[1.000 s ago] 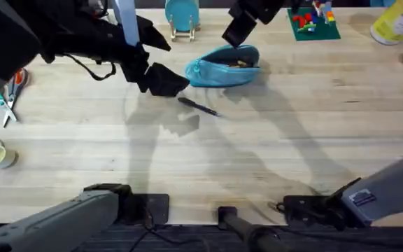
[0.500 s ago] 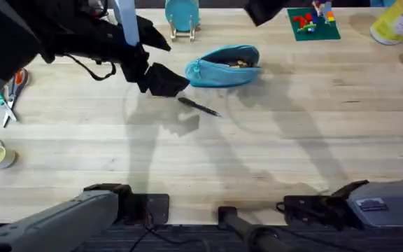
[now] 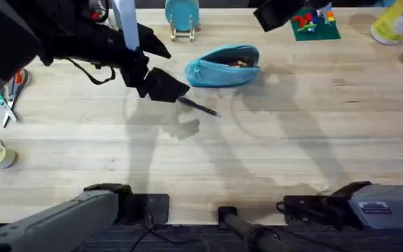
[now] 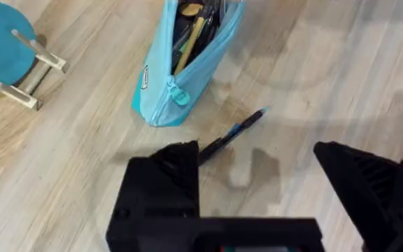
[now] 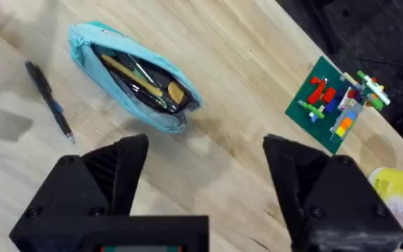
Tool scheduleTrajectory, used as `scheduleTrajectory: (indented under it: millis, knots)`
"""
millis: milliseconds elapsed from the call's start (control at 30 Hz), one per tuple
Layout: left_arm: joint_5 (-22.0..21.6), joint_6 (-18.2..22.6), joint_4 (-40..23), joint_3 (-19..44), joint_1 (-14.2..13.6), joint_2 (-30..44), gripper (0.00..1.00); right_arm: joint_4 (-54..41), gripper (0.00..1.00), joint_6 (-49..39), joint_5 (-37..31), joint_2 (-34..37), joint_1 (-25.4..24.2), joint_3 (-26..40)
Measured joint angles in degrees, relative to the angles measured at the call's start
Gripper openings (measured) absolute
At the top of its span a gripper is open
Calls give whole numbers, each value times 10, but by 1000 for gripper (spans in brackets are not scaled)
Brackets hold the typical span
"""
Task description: Unzip the bag, pick up the pens from the table one at a time and place them inside, then zip the bag closed.
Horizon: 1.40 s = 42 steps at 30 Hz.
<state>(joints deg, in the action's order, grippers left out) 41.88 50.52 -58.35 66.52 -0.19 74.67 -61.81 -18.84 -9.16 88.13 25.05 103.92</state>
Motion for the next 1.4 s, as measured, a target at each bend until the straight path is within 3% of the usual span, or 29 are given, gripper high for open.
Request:
scheduleTrajectory:
  millis: [700,767,967,1133,1400]
  knots:
    - [0,8,16,0,0,0,995,-40,996,4,4,0,0,-1]
    - [3,39,13,0,0,0,995,-40,996,4,4,0,0,-1]
    - [38,185,-5,0,0,0,995,-41,996,4,4,0,0,-1]
    - [51,274,-21,0,0,9,995,-41,996,4,4,0,0,-1]
    - [51,378,-23,0,-23,69,993,-45,995,4,4,0,0,-1]
